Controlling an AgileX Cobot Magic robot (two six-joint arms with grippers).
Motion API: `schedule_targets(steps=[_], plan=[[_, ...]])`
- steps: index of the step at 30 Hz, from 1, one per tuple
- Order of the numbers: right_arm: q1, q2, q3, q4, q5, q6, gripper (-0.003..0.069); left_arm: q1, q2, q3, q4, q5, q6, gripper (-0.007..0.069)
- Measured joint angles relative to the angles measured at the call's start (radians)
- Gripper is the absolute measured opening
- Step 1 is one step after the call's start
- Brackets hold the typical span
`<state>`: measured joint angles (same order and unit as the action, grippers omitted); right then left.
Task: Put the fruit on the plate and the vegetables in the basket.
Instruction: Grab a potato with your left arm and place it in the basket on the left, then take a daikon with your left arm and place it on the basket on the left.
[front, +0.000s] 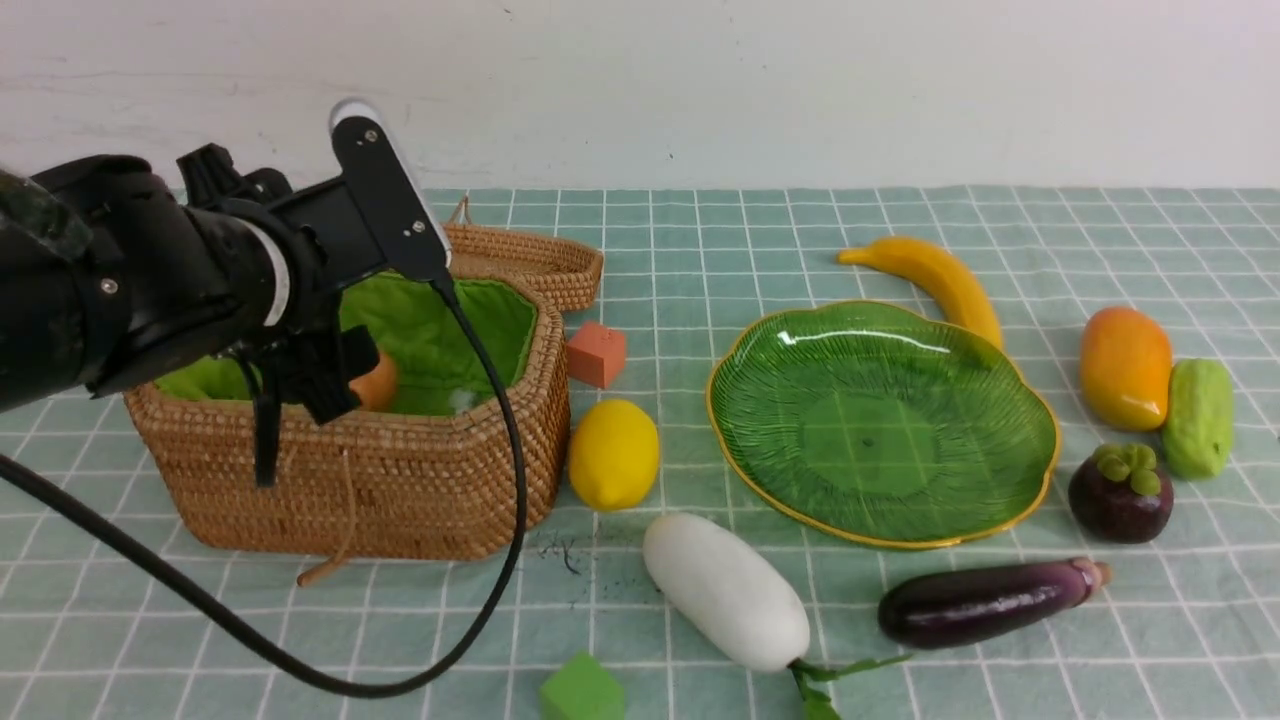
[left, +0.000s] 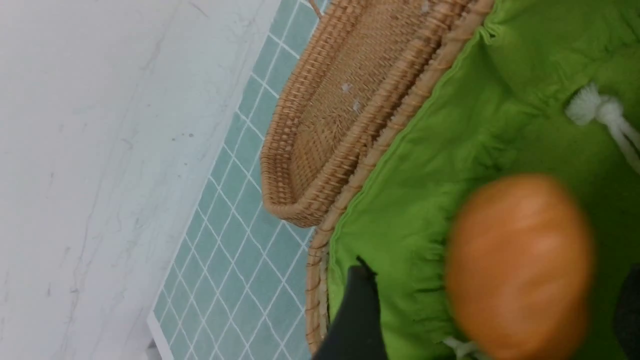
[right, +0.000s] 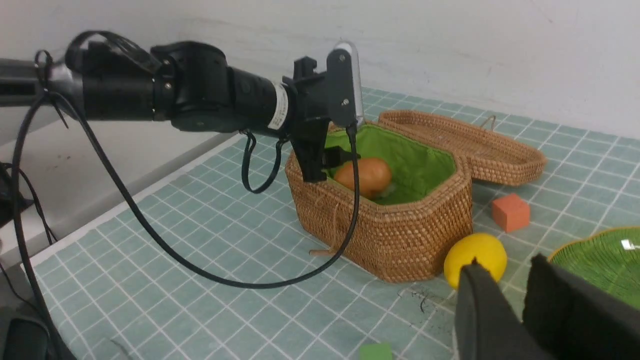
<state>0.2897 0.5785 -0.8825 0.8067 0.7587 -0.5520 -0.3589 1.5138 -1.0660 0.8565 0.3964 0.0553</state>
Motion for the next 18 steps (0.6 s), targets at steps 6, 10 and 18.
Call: schedule_targets(steps=[6,10,18], plan=[[0.0,0.0,-0.011,-0.02,0.037,0.016,0.015,-0.017,-0.013,0.0,-0.07,0.029,-0.132,0.0512],[0.0,0.001,-0.075,-0.116,0.163,0.119,0.015,-0.102,-0.062,0.0,-0.201,0.078,-0.382,0.0338],[0.0,-0.005,-0.202,-0.36,0.415,0.325,0.015,-0.448,-0.12,-0.044,-0.459,0.323,-0.548,-0.0013]])
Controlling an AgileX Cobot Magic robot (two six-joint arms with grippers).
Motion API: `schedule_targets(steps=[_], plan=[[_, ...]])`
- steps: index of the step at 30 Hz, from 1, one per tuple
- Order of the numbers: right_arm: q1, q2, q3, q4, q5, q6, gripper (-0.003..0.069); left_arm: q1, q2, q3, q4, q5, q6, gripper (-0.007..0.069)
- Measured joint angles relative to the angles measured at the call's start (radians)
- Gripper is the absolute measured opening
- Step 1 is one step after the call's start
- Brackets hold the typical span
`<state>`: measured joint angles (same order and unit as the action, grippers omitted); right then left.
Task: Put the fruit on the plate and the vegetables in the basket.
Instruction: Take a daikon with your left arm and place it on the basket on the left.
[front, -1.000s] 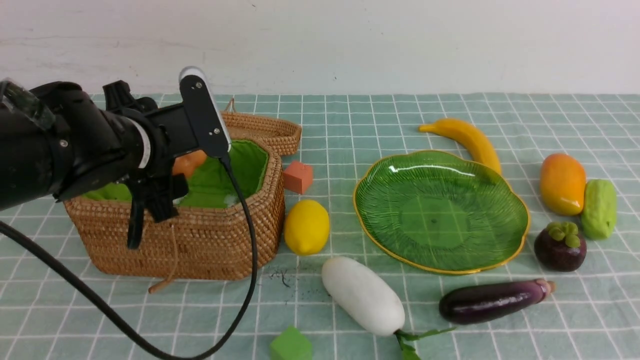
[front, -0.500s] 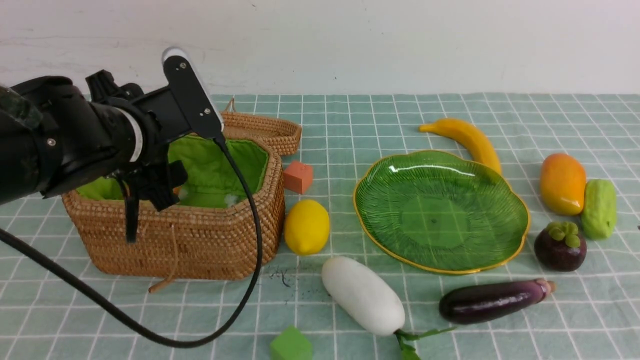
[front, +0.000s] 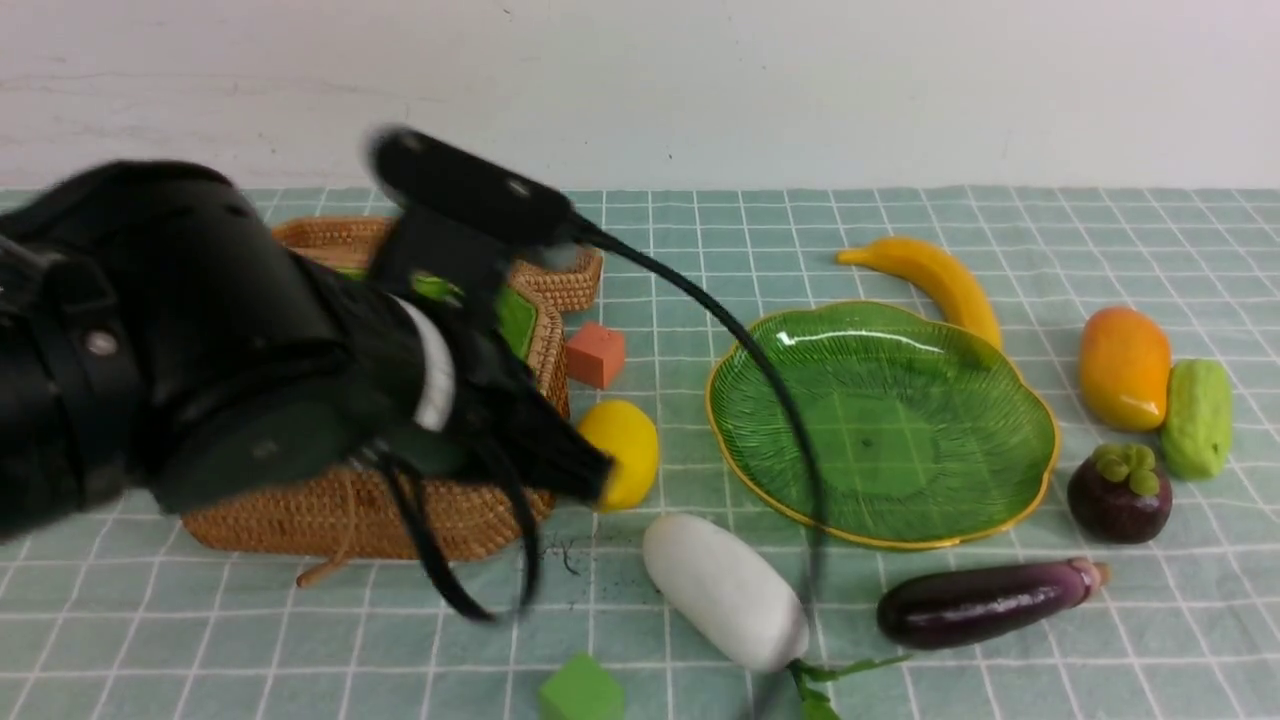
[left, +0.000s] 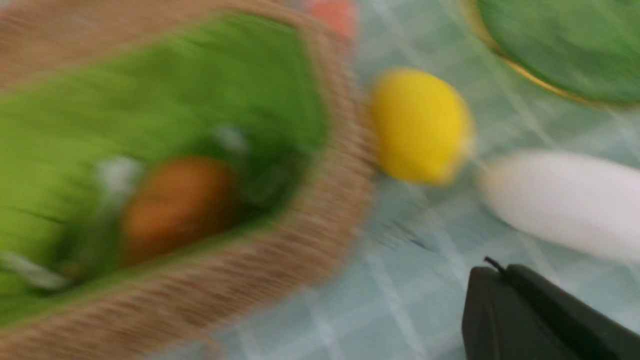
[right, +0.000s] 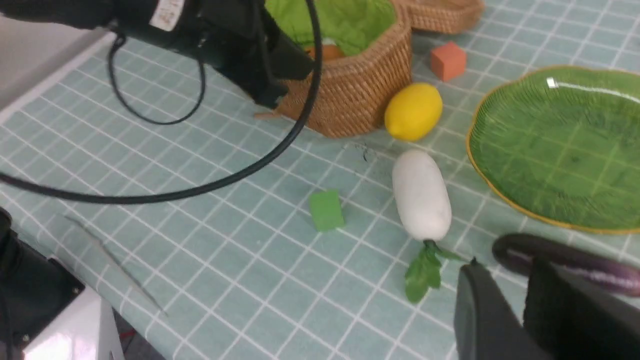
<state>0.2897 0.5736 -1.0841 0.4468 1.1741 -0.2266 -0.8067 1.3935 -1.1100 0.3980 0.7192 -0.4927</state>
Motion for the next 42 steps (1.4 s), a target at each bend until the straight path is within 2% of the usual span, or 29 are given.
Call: schedule_targets(steps=[4,6,7,9,10,11,12,14,15,16,18,19,25,28,35,42], plan=[[0.0,-0.005,0.004,-0.021,0.044,0.01,0.0151,-0.038,0.075,-0.093,-0.157,0.107,0.102,-0.0013],[0.0,-0.005,0.01,-0.027,0.047,0.01,0.0154,-0.038,0.163,-0.197,-0.26,0.199,0.247,-0.001],[0.0,-0.005,0.01,-0.028,0.047,0.009,0.0154,-0.038,0.17,-0.215,-0.27,0.206,0.26,-0.0008],[0.0,-0.005,0.013,-0.034,0.054,-0.004,0.0155,-0.037,0.261,-0.328,-0.312,0.298,0.466,0.0016],[0.0,-0.005,0.013,-0.034,0.055,-0.006,0.0155,-0.037,0.267,-0.328,-0.314,0.305,0.484,0.0018],[0.0,-0.005,0.014,-0.034,0.056,-0.006,0.0155,-0.037,0.293,-0.365,-0.318,0.33,0.559,0.0029],[0.0,-0.005,0.015,-0.034,0.059,-0.007,0.0157,-0.037,0.345,-0.413,-0.323,0.363,0.747,0.0052],[0.0,-0.005,0.016,-0.037,0.069,-0.008,0.0157,-0.037,0.384,-0.442,-0.323,0.361,0.93,0.0086],[0.0,-0.005,0.017,-0.037,0.078,-0.009,0.0158,-0.037,0.413,-0.449,-0.323,0.34,1.08,0.0116],[0.0,-0.005,0.018,-0.037,0.085,-0.009,0.0158,-0.037,0.436,-0.451,-0.323,0.324,1.172,0.0146],[0.0,-0.005,0.018,-0.037,0.091,-0.009,0.0158,-0.037,0.454,-0.452,-0.324,0.304,1.245,0.019],[0.0,-0.005,0.019,-0.041,0.092,-0.009,0.0158,-0.037,0.482,-0.452,-0.324,0.264,1.334,0.0268],[0.0,-0.005,0.022,-0.059,0.092,-0.009,0.016,-0.033,0.564,-0.454,-0.314,0.116,1.41,0.0493],[0.0,-0.005,0.022,-0.06,0.092,-0.009,0.016,-0.027,0.599,-0.455,-0.3,0.087,1.445,0.0565],[0.0,-0.005,0.023,-0.062,0.092,-0.026,0.016,-0.021,0.646,-0.455,-0.289,0.14,1.553,0.0569],[0.0,-0.005,0.023,-0.063,0.092,-0.034,0.016,-0.018,0.678,-0.467,-0.281,0.134,1.57,0.0526]])
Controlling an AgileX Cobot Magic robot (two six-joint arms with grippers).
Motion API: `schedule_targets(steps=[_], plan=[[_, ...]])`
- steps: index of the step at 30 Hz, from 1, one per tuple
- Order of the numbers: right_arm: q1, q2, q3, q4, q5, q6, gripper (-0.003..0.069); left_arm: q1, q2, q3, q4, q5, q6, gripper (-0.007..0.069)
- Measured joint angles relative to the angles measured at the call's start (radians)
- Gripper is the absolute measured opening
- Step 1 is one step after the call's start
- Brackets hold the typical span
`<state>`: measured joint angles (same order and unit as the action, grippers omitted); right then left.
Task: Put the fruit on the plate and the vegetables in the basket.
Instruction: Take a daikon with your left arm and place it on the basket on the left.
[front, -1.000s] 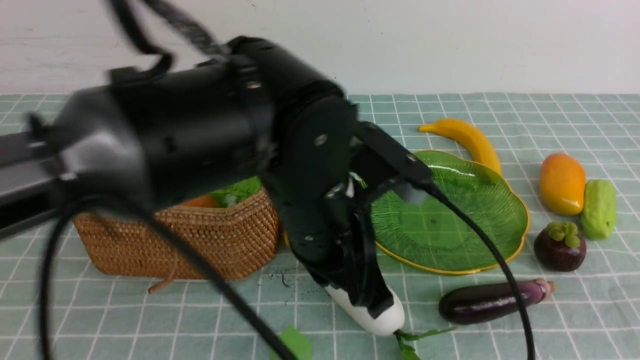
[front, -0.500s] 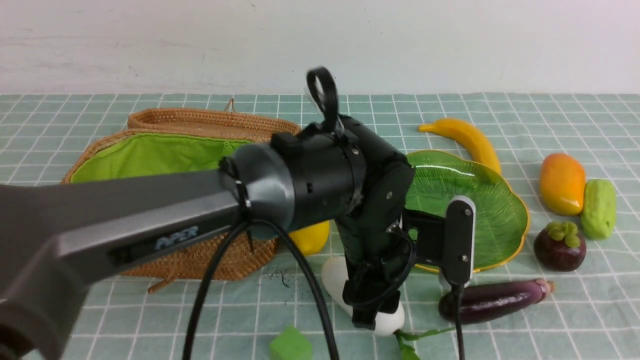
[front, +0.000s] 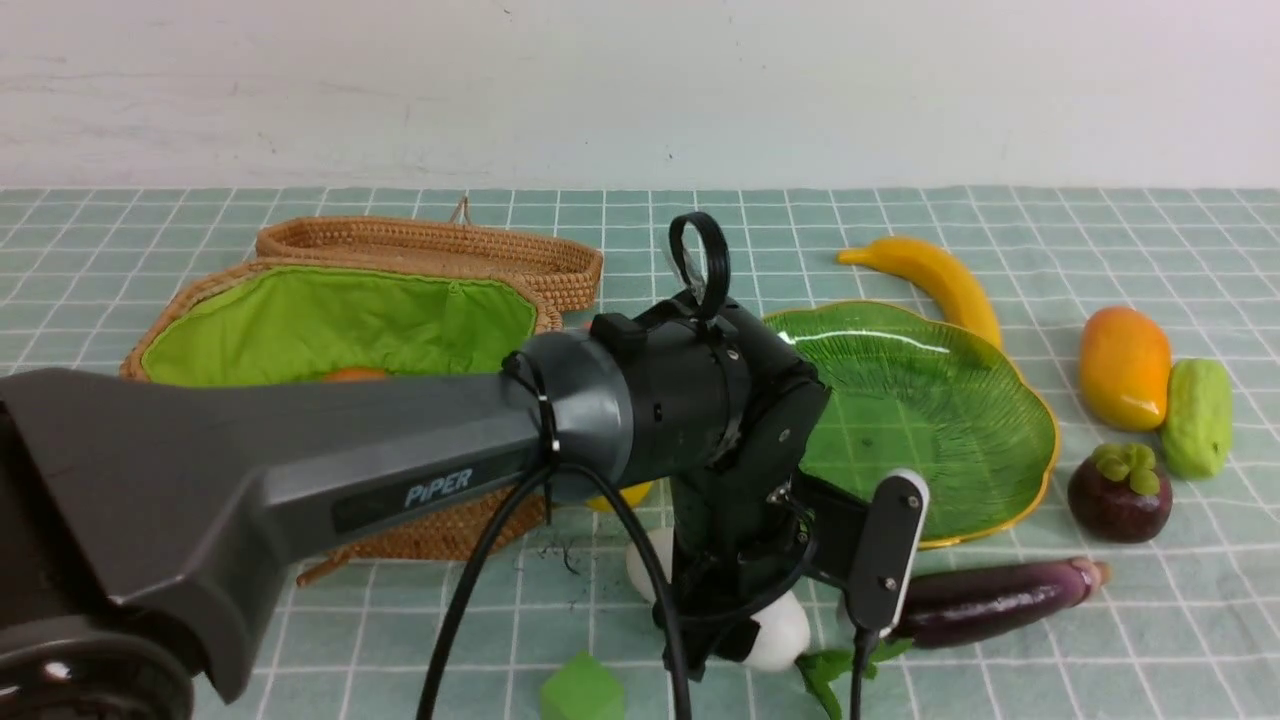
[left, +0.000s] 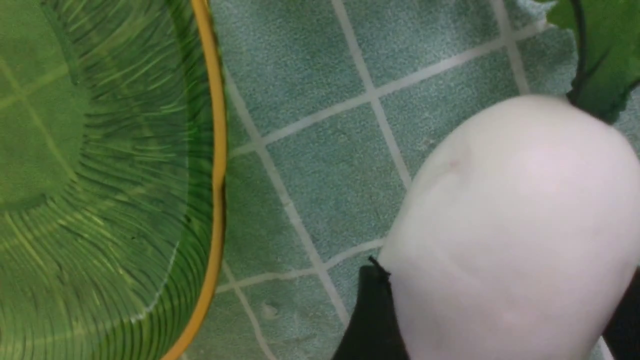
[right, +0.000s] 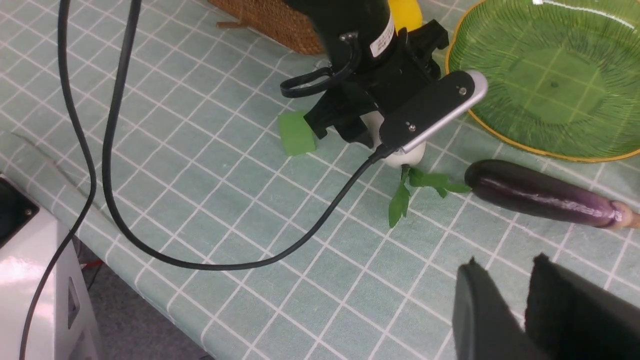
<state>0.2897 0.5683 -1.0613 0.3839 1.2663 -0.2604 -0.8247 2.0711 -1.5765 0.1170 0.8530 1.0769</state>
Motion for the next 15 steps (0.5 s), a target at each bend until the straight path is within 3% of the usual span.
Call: schedule_targets(steps=[9,15], plan=[[0.0,0.0,0.0,0.001,0.0,0.0,0.016,0.0,0.01,-0.009,-0.01,0.002,-0.003,0.0521],[0.0,0.0,0.0,0.004,0.0,-0.001,0.016,0.002,-0.002,-0.008,-0.045,-0.025,-0.093,0.0521]])
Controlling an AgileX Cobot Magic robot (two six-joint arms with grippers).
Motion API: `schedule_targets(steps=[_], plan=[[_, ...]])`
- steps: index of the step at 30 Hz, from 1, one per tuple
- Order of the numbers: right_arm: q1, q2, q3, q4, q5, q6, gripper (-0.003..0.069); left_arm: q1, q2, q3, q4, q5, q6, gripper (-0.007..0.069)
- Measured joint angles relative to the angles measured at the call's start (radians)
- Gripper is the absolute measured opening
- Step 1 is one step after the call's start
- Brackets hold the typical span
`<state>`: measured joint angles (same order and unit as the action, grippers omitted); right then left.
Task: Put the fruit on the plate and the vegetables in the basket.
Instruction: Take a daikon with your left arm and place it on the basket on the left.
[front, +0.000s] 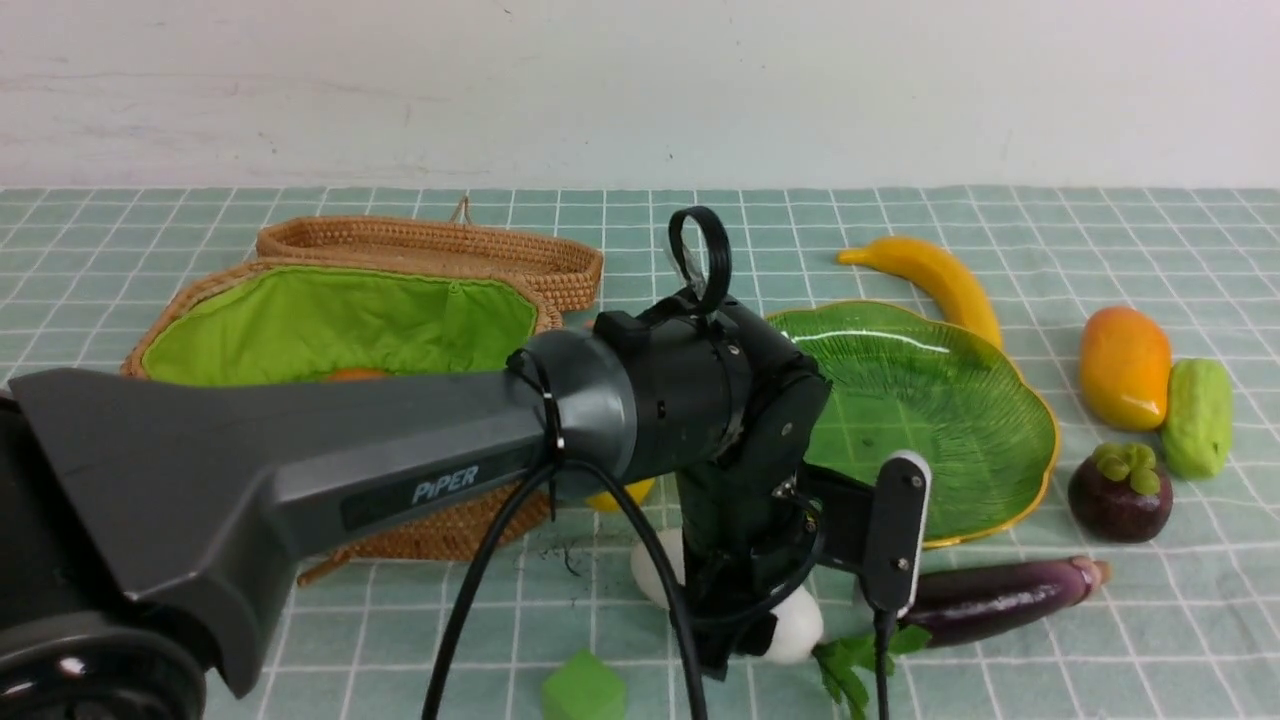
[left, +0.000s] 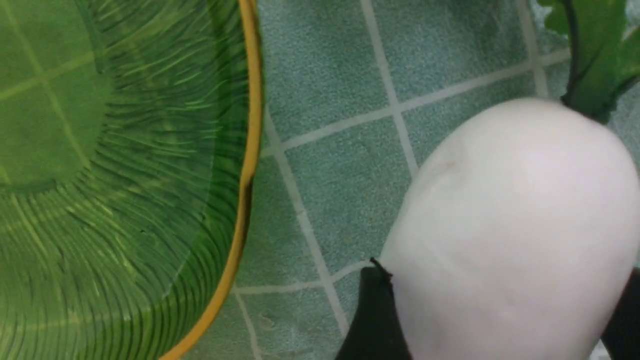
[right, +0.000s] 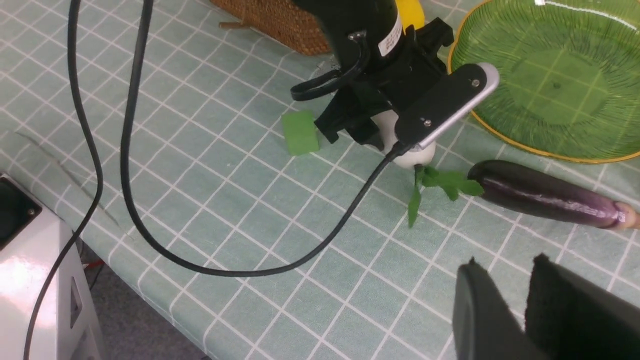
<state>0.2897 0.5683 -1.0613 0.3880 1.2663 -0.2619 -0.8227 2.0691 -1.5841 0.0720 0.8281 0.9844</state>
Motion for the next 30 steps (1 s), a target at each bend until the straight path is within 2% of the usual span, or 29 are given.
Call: schedule_targets(steps=[3,4,5,6,8,11,16,21,23,24,25,27,28,29,30], plan=[[0.0,0.0,0.0,0.001,0.0,0.0,0.016,0.0,-0.032,0.013,-0.029,0.012,-0.045,0.0496],[0.0,0.0,0.0,0.001,0.0,0.0,0.016,-0.001,-0.053,0.017,-0.034,0.02,-0.058,0.042],[0.0,0.0,0.0,0.001,0.0,0.0,0.016,-0.001,-0.063,0.018,-0.035,0.022,-0.06,0.0402],[0.0,0.0,0.0,0.001,0.0,0.0,0.016,-0.001,-0.108,0.019,-0.036,0.036,-0.076,0.0237],[0.0,0.0,0.0,0.001,-0.001,0.002,0.016,-0.001,-0.193,0.019,-0.03,0.055,-0.1,0.0043],[0.0,0.0,0.0,0.013,-0.022,0.002,0.016,0.0,-0.295,0.019,0.024,0.082,-0.143,-0.0013],[0.0,0.0,0.0,0.043,-0.072,0.002,0.0161,0.036,-0.401,0.019,0.115,0.111,-0.184,-0.0013],[0.0,0.0,0.0,0.045,-0.084,0.002,0.0161,0.048,-0.377,0.031,0.015,0.129,-0.161,-0.0009],[0.0,0.0,0.0,0.045,-0.086,0.002,0.0161,0.048,-0.33,0.066,-0.107,0.124,-0.079,0.0055],[0.0,0.0,0.0,0.045,-0.086,0.002,0.0161,0.048,-0.31,0.082,-0.145,0.121,-0.027,0.0111],[0.0,0.0,0.0,0.045,-0.086,0.002,0.0161,0.047,-0.294,0.09,-0.169,0.118,0.006,0.0145],[0.0,0.0,0.0,0.045,-0.082,0.002,0.0161,0.047,-0.257,0.103,-0.196,0.11,0.065,0.0279],[0.0,0.0,0.0,0.045,-0.08,0.002,0.0161,0.047,-0.25,0.104,-0.2,0.107,0.073,0.0308],[0.0,0.0,0.0,0.045,-0.072,0.002,0.0161,0.047,-0.217,0.105,-0.208,0.088,0.092,0.0409],[0.0,0.0,0.0,0.045,-0.072,0.002,0.0161,0.047,-0.213,0.105,-0.208,0.081,0.095,0.0423]])
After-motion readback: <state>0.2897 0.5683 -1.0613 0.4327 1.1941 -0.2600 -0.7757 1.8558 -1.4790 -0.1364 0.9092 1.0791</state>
